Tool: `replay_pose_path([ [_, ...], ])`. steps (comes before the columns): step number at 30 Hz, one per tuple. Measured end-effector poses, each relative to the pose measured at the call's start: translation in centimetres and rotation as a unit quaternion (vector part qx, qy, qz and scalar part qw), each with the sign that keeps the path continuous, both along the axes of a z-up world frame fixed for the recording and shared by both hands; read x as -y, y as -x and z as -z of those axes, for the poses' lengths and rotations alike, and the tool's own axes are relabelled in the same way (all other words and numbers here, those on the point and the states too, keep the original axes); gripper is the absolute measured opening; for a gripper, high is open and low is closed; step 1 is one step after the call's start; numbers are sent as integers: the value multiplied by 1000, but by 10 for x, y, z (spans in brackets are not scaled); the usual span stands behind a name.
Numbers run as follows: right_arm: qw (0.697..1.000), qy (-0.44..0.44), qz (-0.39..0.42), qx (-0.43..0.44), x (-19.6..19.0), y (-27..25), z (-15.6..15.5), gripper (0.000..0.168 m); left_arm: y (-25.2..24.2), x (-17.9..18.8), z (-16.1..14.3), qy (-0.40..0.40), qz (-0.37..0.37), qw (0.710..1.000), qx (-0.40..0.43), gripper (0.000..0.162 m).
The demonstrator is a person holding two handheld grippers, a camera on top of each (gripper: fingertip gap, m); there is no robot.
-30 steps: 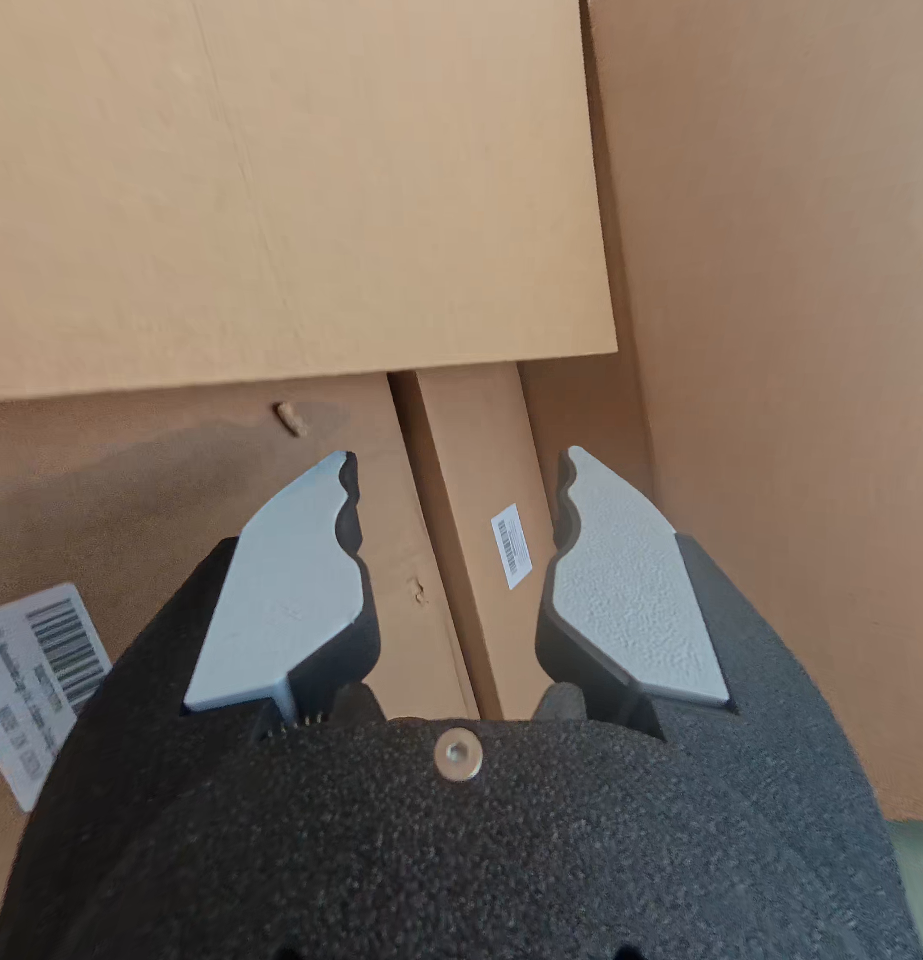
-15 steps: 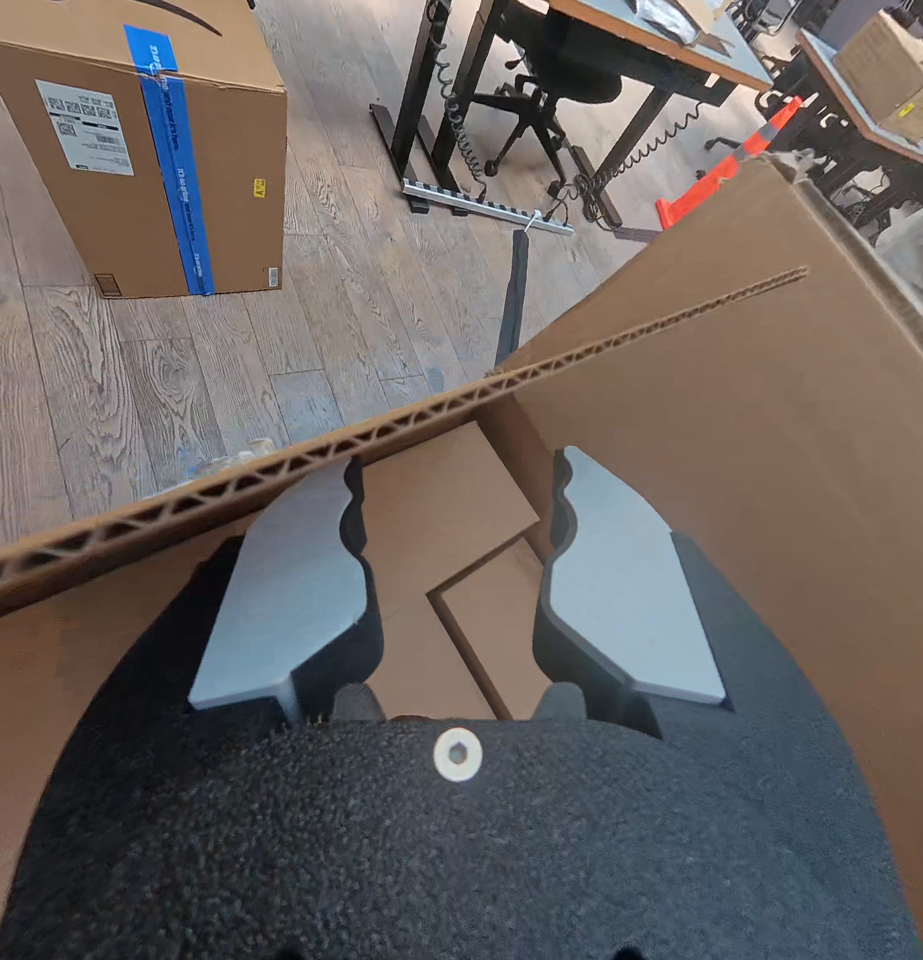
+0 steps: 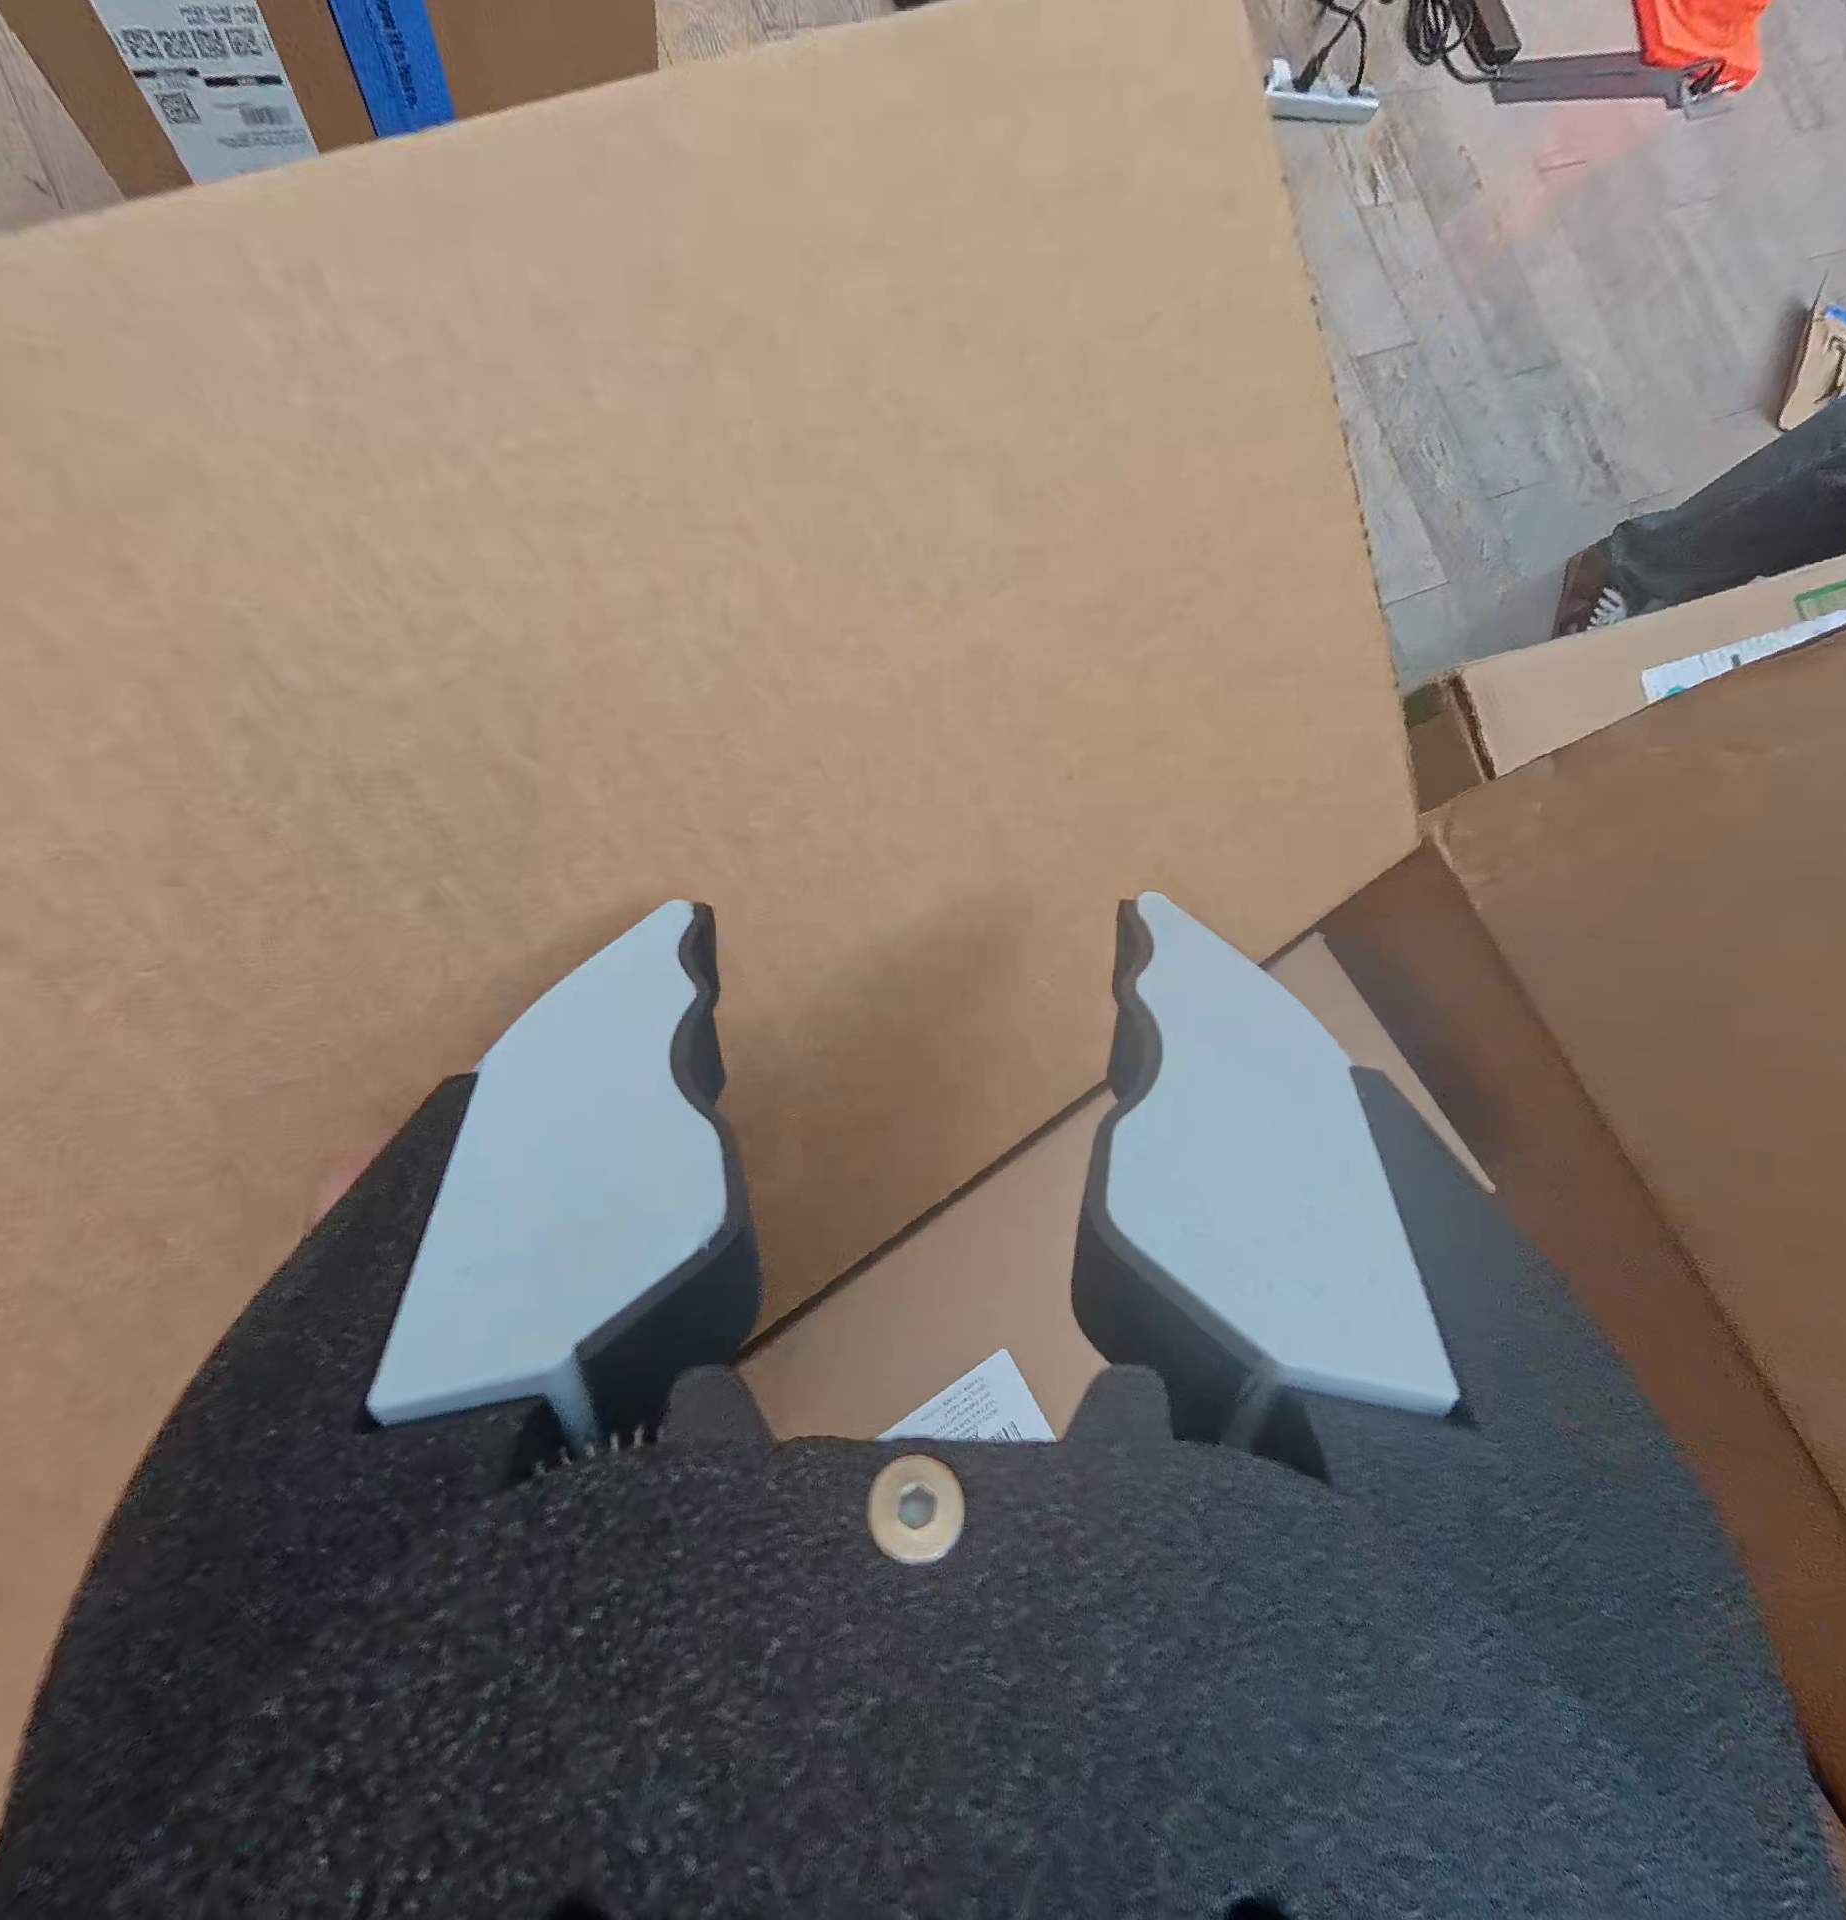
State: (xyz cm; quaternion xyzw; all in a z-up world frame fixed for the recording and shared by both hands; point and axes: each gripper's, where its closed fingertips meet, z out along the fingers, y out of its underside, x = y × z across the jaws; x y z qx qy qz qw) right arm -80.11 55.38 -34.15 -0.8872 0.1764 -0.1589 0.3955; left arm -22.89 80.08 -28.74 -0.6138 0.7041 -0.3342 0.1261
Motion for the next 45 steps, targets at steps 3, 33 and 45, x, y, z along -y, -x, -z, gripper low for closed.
replay_pose_path([
  [3,1000,9,6,-10,0,-1,1,92,0,8,16,-29,38,999,-12,92],
  [33,992,77,-45,-93,3,3,5,93,395,-23,-85,-7,246,967,70,97],
  [45,991,81,-45,-100,5,5,5,93,313,36,58,-106,276,955,-22,100],
])
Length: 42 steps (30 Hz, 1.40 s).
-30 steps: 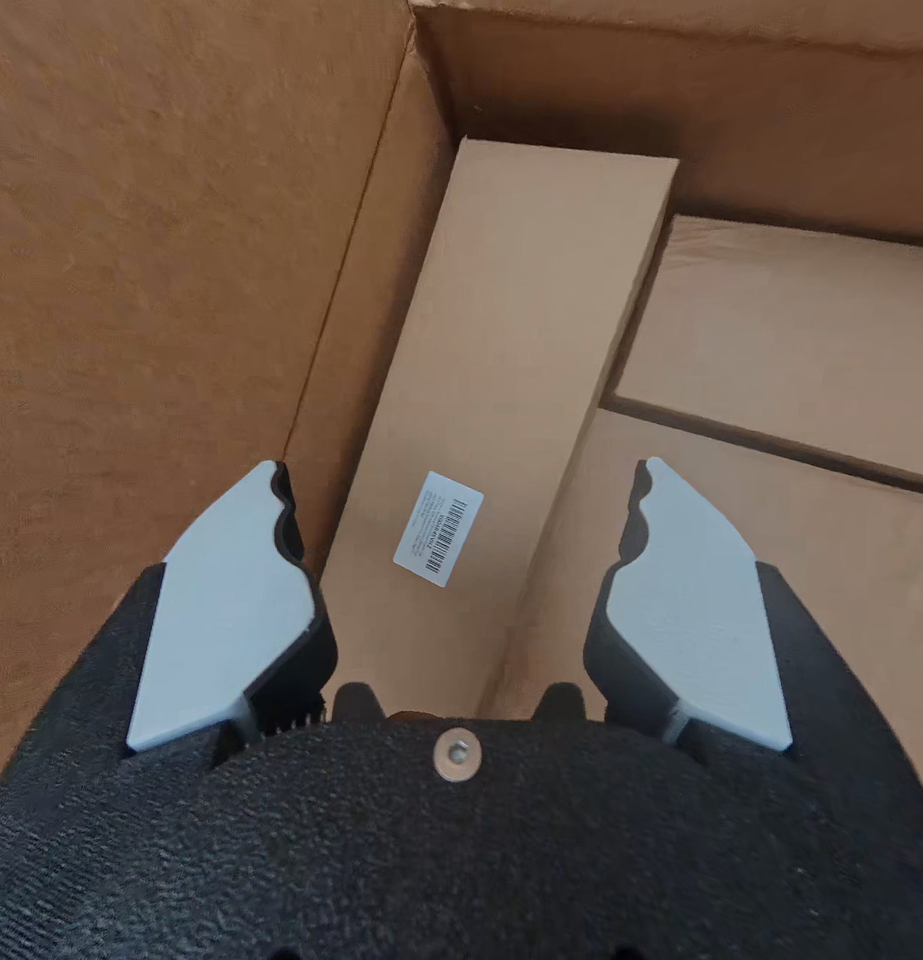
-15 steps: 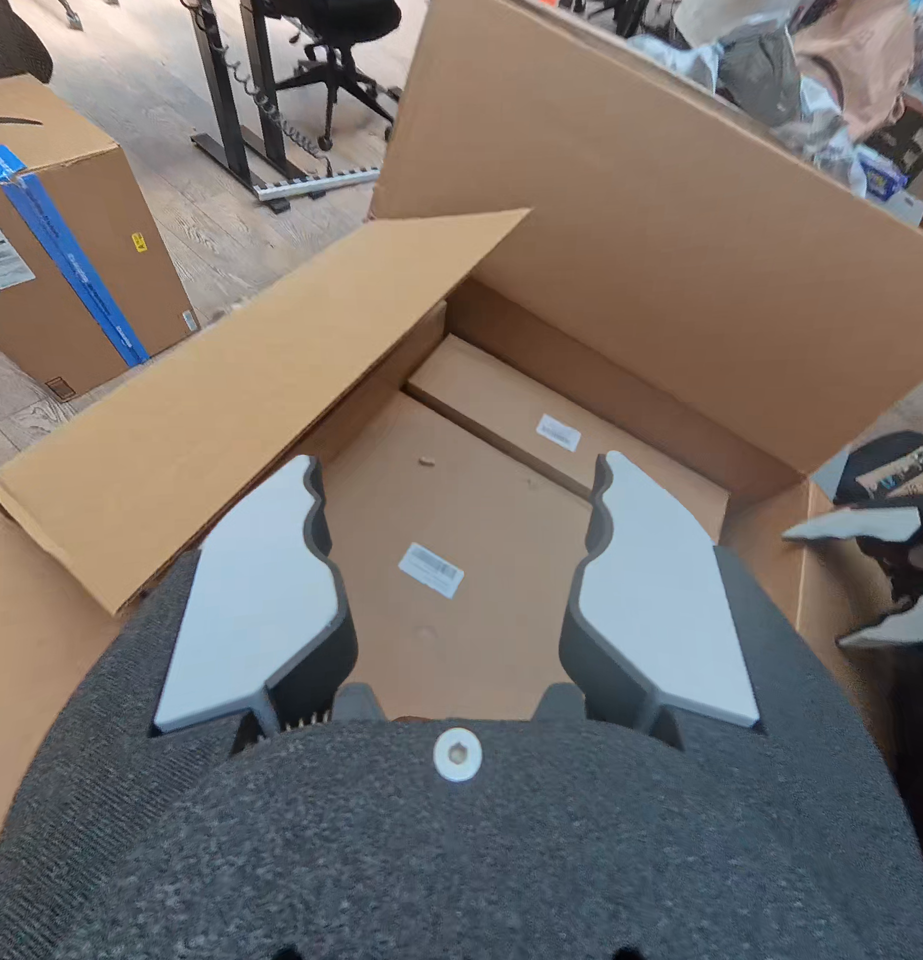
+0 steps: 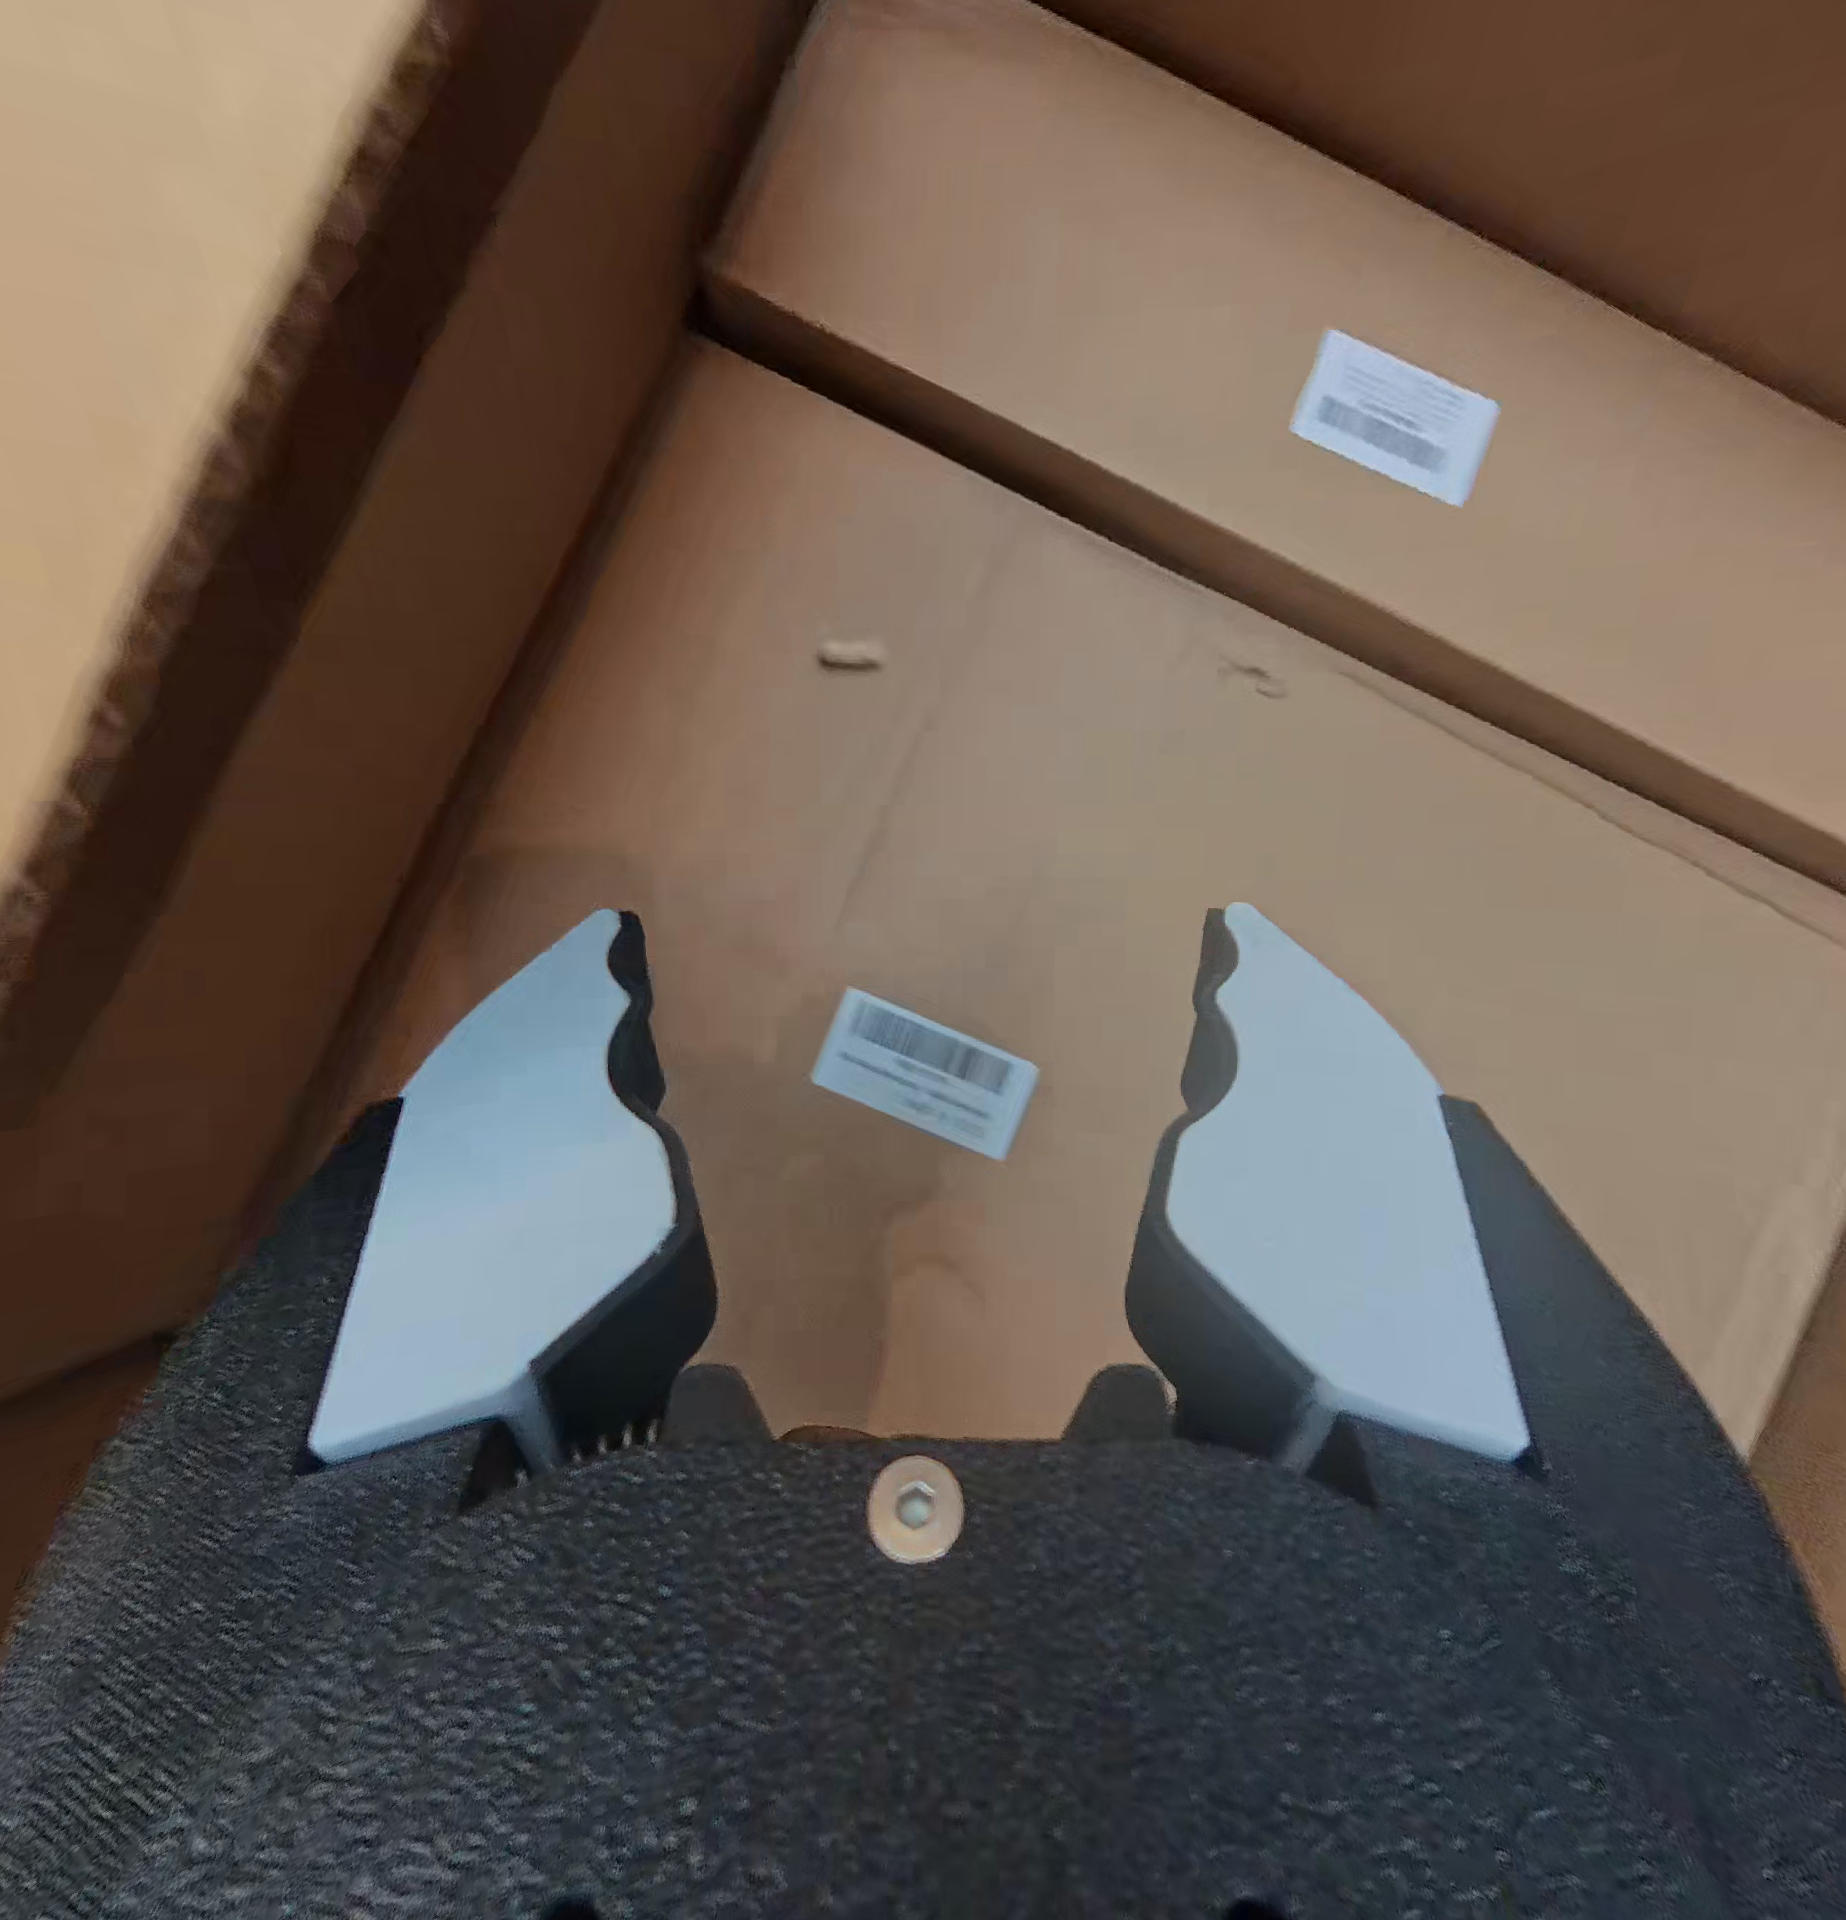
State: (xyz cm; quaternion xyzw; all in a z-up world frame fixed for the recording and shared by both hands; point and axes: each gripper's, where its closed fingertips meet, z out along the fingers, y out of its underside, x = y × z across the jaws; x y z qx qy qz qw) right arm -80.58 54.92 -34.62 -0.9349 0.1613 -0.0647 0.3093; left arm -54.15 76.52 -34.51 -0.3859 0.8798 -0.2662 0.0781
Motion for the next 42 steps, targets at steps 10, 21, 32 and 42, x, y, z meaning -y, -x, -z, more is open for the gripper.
replay_pose_path([
  [10,1000,-6,3,8,0,0,0,93,-156,-8,-70,-85,-33,983,160,102],
  [21,1000,-6,-7,4,0,2,0,97,-162,-31,31,-243,99,964,-44,119],
  [32,1000,-9,-18,-1,2,3,-1,97,-173,-40,58,-309,121,939,-87,124],
  [42,1000,-18,-19,-6,2,3,-3,95,-174,-45,66,-352,133,923,-86,130],
])
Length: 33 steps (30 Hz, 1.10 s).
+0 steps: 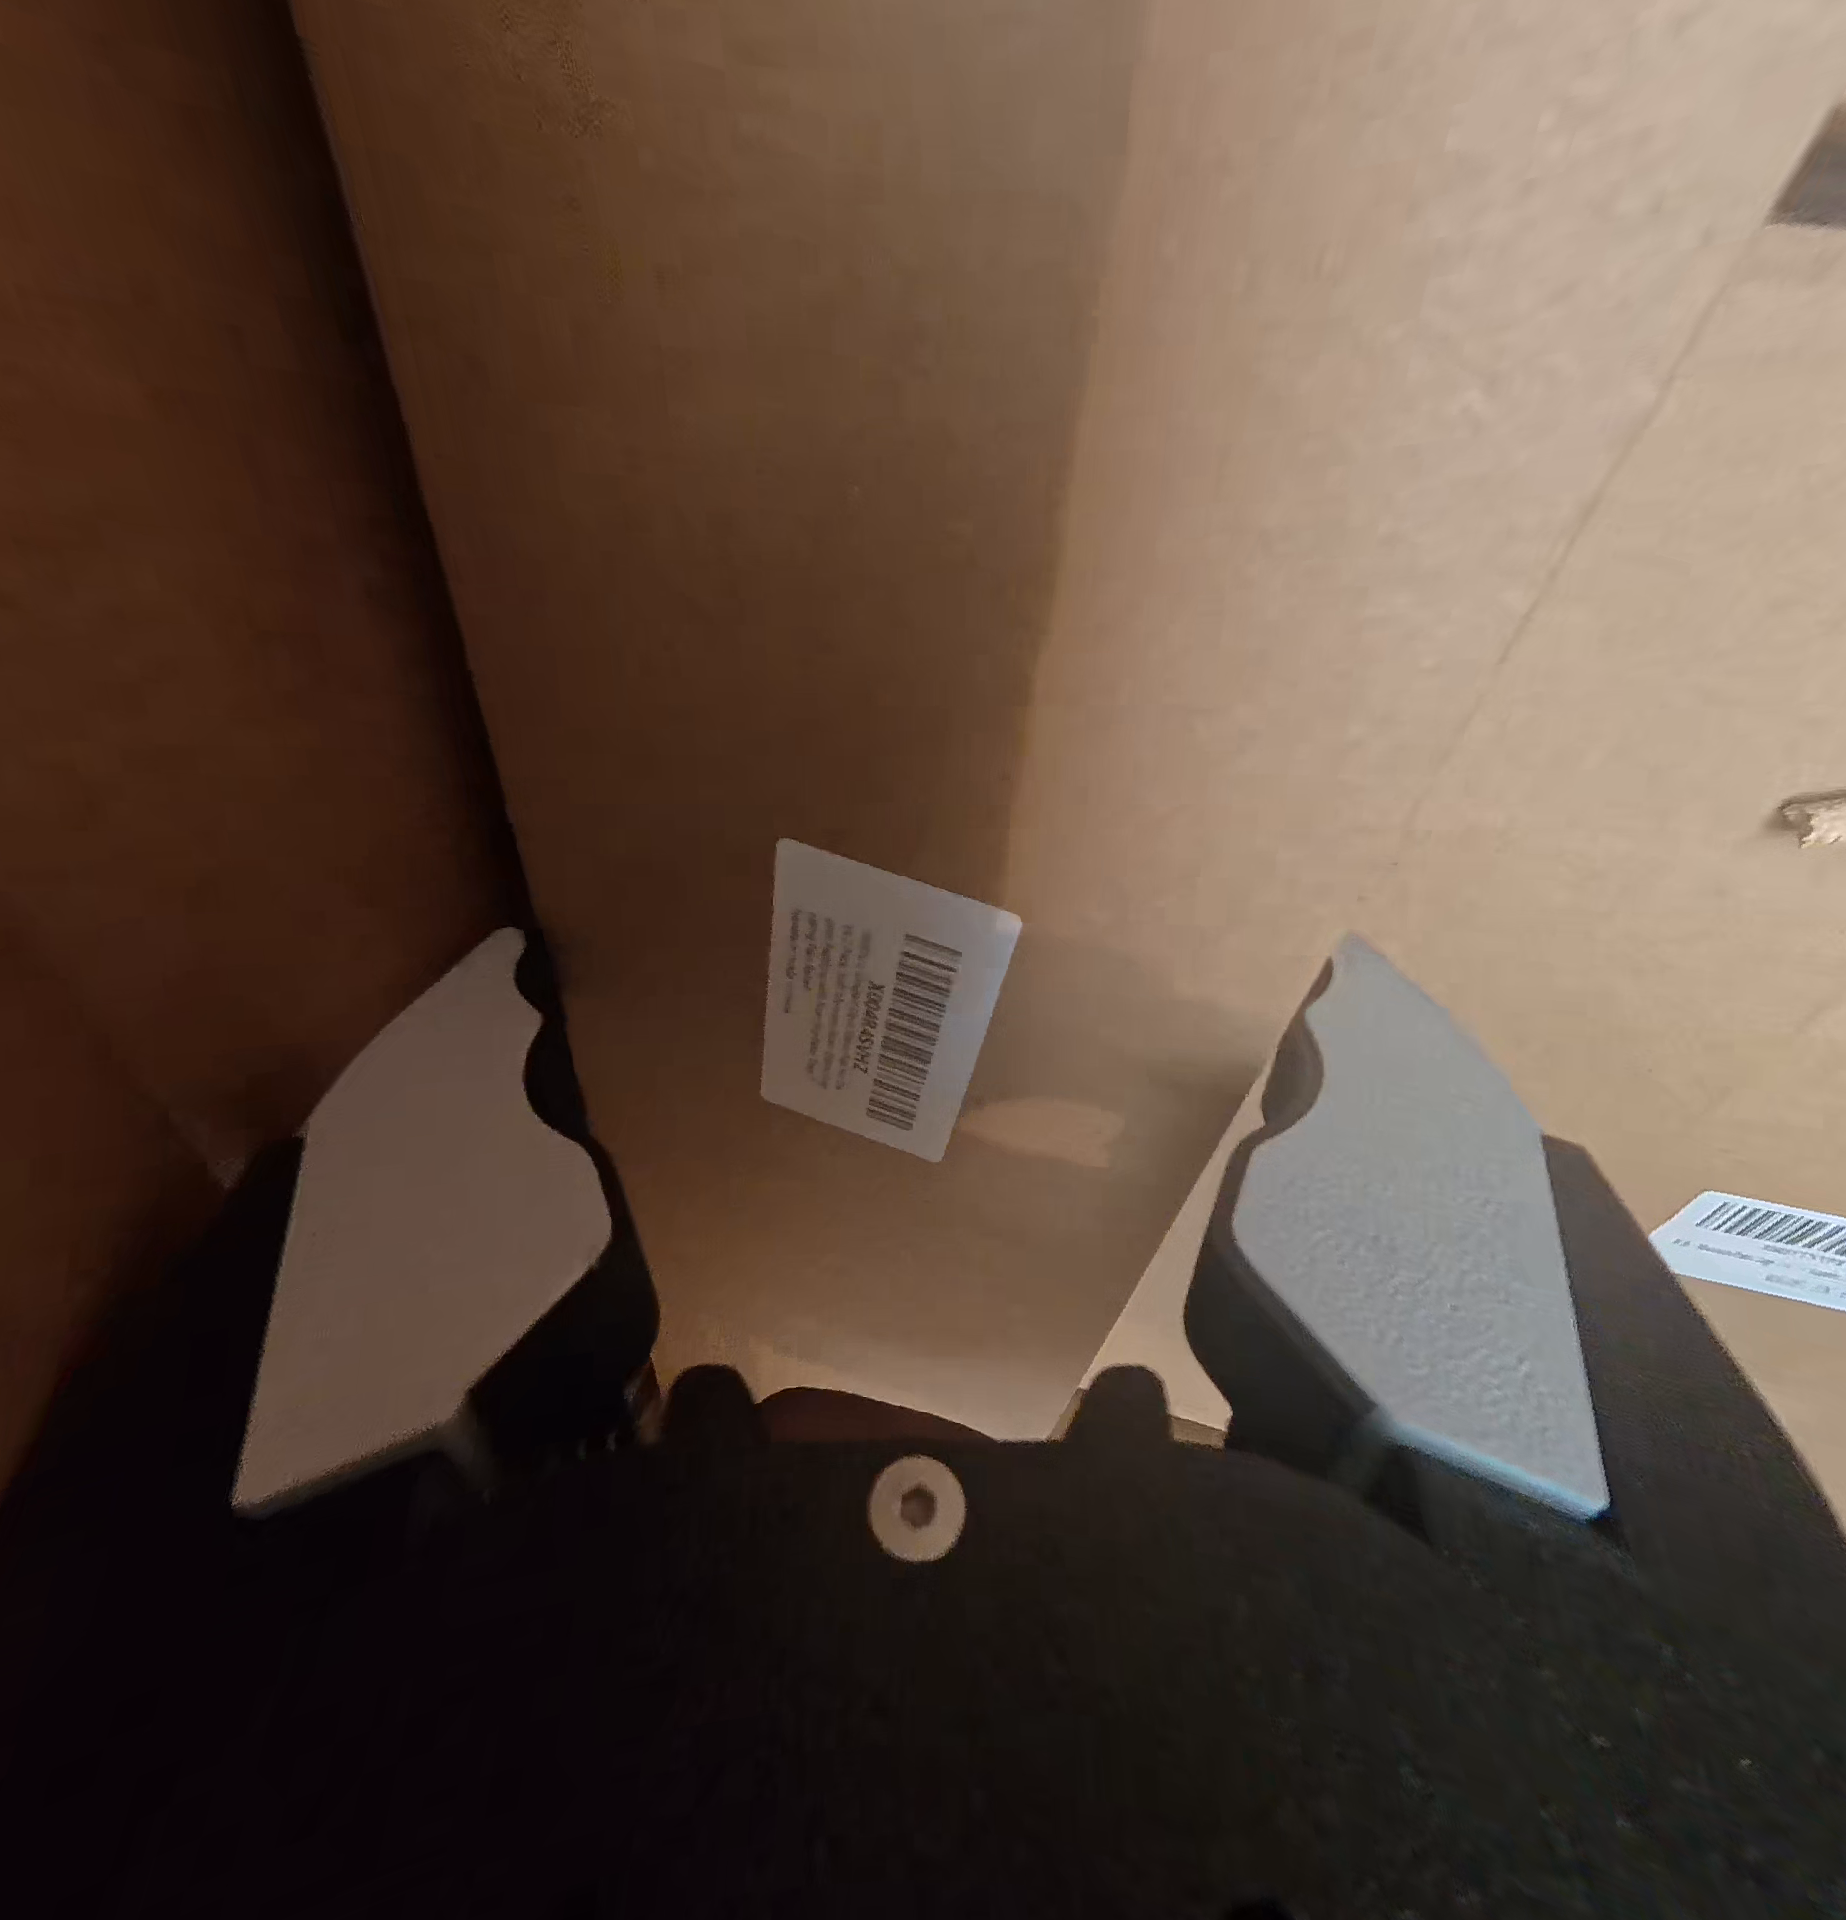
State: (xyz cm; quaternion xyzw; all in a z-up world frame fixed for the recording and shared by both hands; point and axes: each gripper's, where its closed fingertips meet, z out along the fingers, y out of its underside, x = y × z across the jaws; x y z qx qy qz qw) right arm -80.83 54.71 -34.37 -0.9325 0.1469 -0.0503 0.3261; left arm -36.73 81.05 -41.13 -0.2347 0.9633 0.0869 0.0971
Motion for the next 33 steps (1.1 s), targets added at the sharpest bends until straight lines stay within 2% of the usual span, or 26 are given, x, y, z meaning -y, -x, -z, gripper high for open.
replay_pose_path([
  [4,1000,-1,1,-1,0,0,0,94,3,-3,5,-28,19,999,4,139],
  [10,1000,-1,1,1,0,0,0,93,2,-4,8,-42,16,999,30,139],
  [14,1000,-2,2,3,0,0,0,93,0,-6,9,-57,22,997,51,133],
  [25,1000,-1,7,9,0,-1,1,92,2,-7,7,-68,22,996,45,131],
  [33,1000,-1,12,10,0,-4,1,90,14,-6,1,-64,13,998,7,126],
])
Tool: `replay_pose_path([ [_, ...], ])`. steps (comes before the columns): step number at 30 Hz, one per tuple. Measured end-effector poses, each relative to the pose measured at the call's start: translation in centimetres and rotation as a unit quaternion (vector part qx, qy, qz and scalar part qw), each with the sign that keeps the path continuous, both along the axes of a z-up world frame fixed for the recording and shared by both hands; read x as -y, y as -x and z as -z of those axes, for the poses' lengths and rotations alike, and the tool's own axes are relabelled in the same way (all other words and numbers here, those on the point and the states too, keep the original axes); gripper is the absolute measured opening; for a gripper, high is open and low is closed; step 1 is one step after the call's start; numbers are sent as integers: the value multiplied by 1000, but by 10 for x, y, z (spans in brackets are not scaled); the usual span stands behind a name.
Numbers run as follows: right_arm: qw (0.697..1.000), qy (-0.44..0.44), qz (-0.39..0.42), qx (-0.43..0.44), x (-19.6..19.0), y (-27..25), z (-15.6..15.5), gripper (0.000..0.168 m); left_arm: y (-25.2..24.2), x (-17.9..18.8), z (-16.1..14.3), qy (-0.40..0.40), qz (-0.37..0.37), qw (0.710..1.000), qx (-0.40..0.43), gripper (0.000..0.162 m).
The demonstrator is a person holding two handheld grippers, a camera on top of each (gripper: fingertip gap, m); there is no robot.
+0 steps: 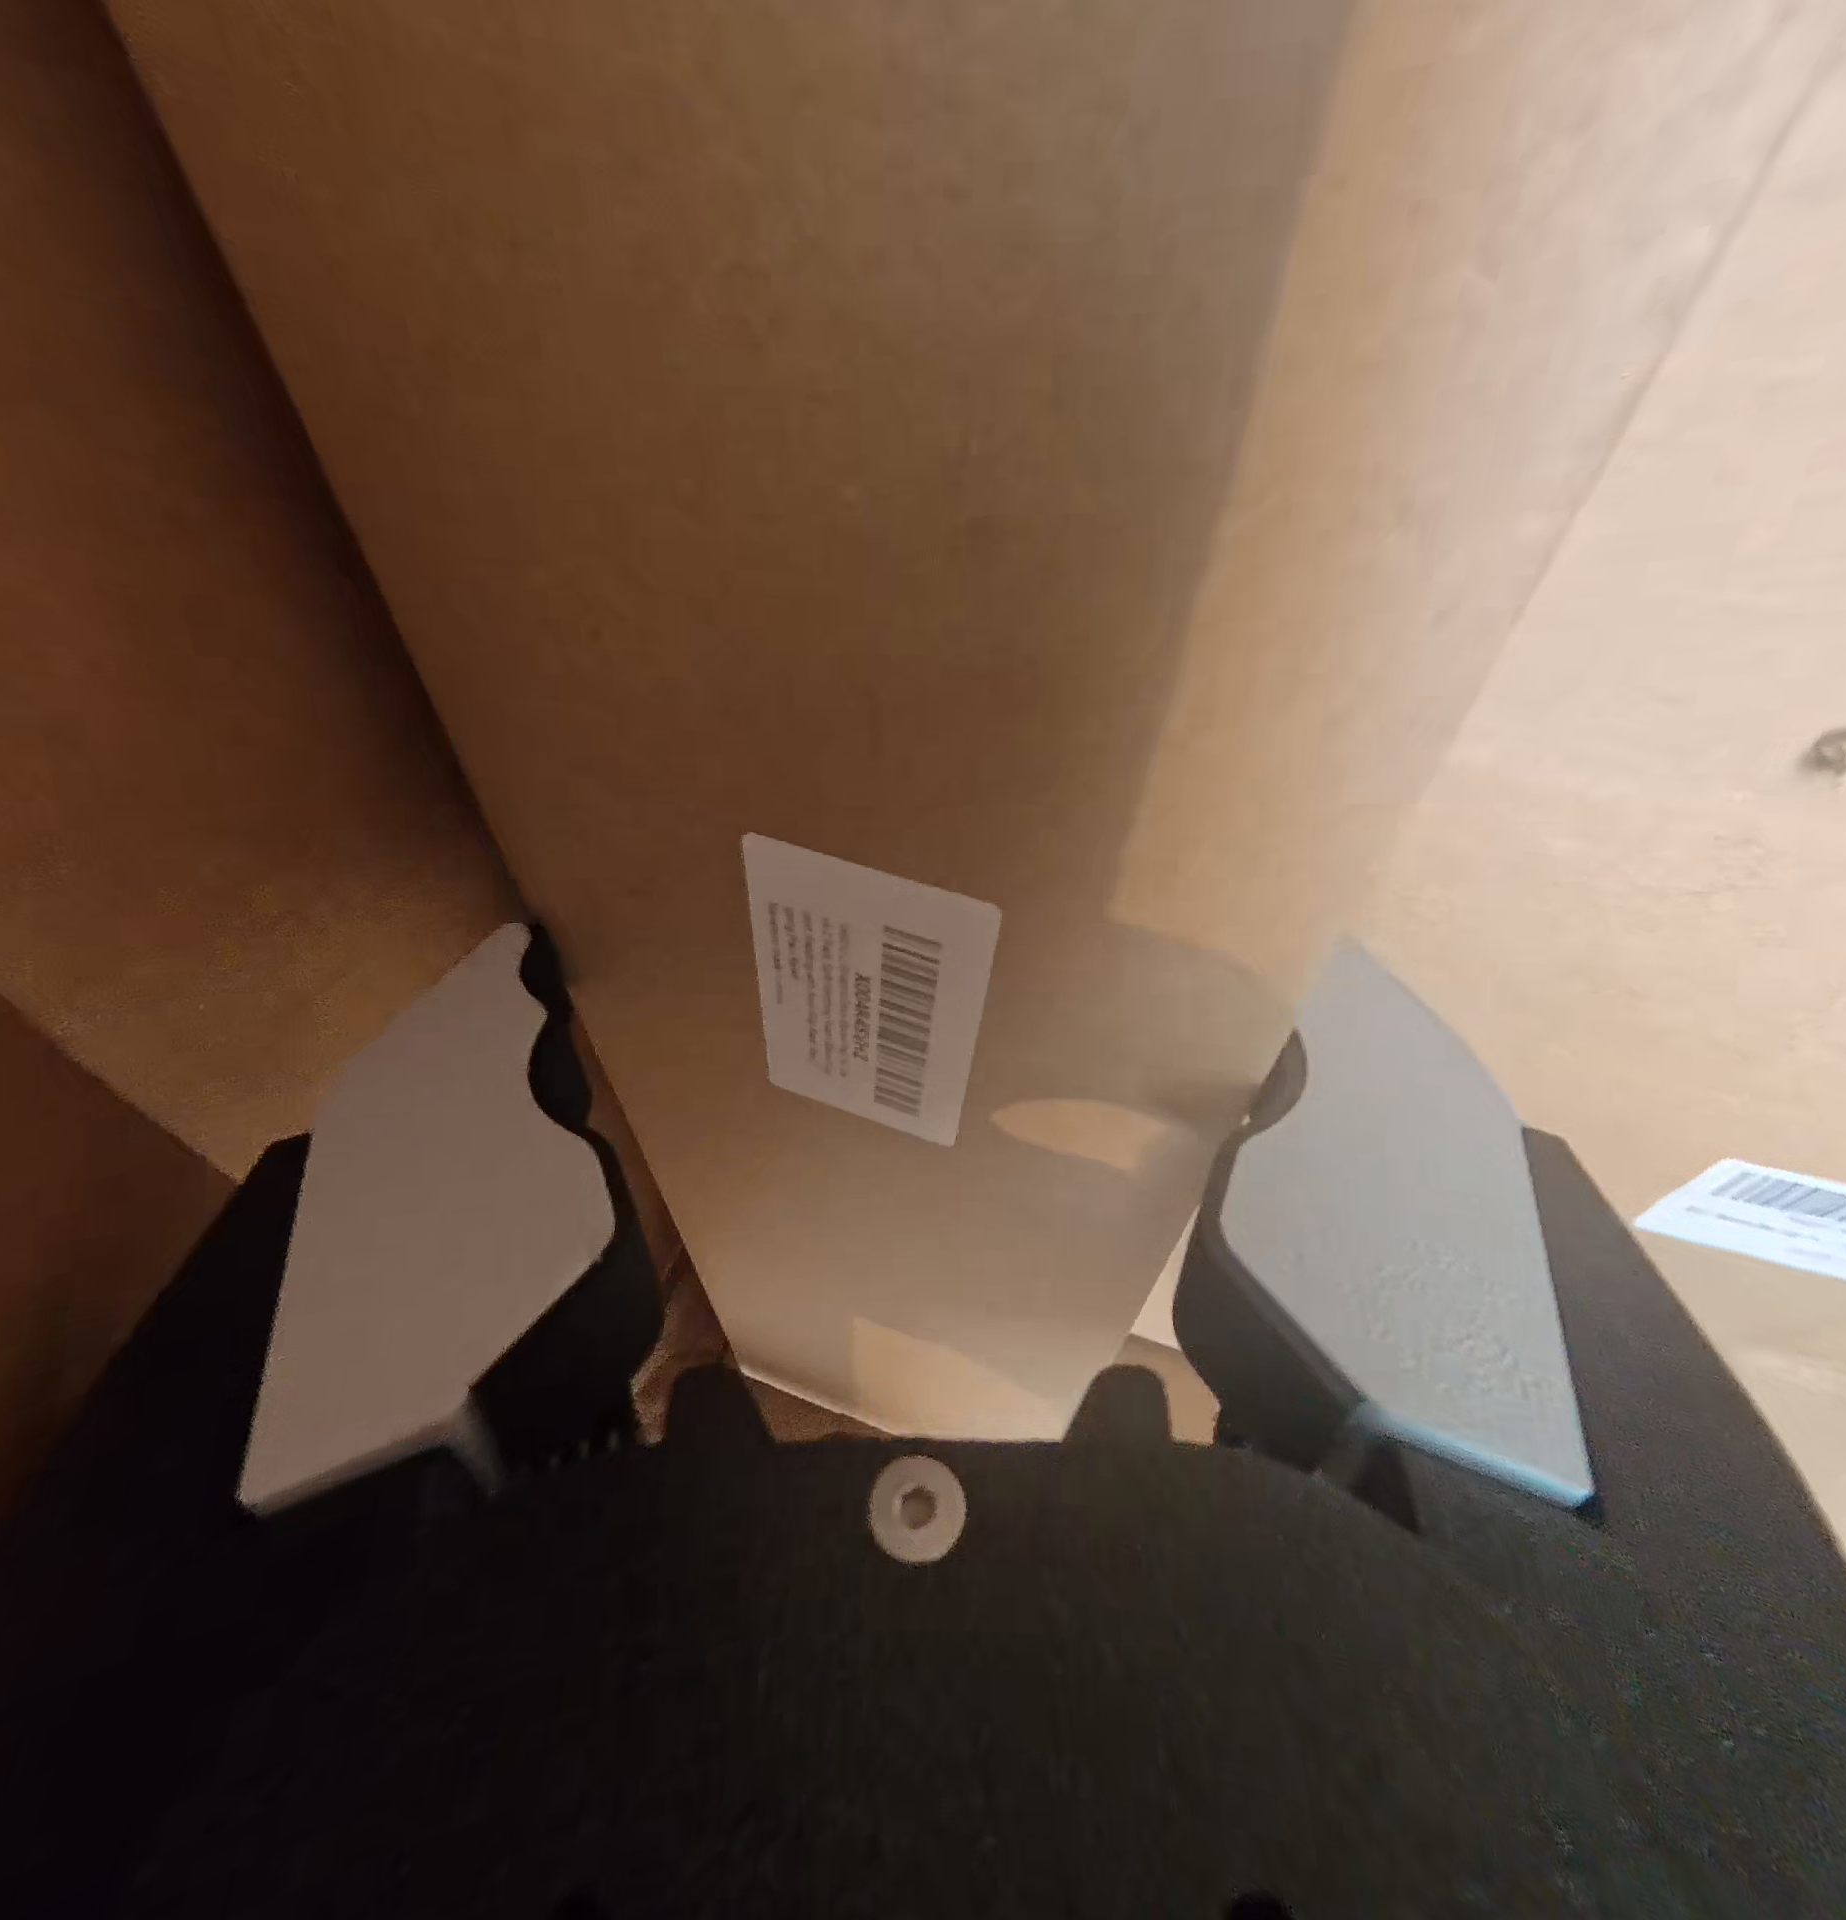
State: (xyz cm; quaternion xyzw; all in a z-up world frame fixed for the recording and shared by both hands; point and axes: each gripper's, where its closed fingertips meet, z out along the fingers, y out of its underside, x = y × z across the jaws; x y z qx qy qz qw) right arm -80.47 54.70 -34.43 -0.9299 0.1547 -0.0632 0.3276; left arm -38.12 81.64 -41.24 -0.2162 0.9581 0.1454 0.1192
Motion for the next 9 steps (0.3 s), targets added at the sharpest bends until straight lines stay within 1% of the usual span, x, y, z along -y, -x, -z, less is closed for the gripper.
replay_pose_path([
  [6,1000,-1,-1,-7,1,0,-1,88,3,-5,-6,9,22,999,-45,124],
  [7,1000,-2,-2,-8,1,0,-1,88,1,-6,-5,6,18,999,-47,127],
  [8,1000,-2,-2,-10,1,1,-1,88,0,-8,-4,4,11,999,-49,134],
  [9,1000,-2,-3,-10,1,1,-1,88,0,-8,-3,6,4,998,-56,135],
])
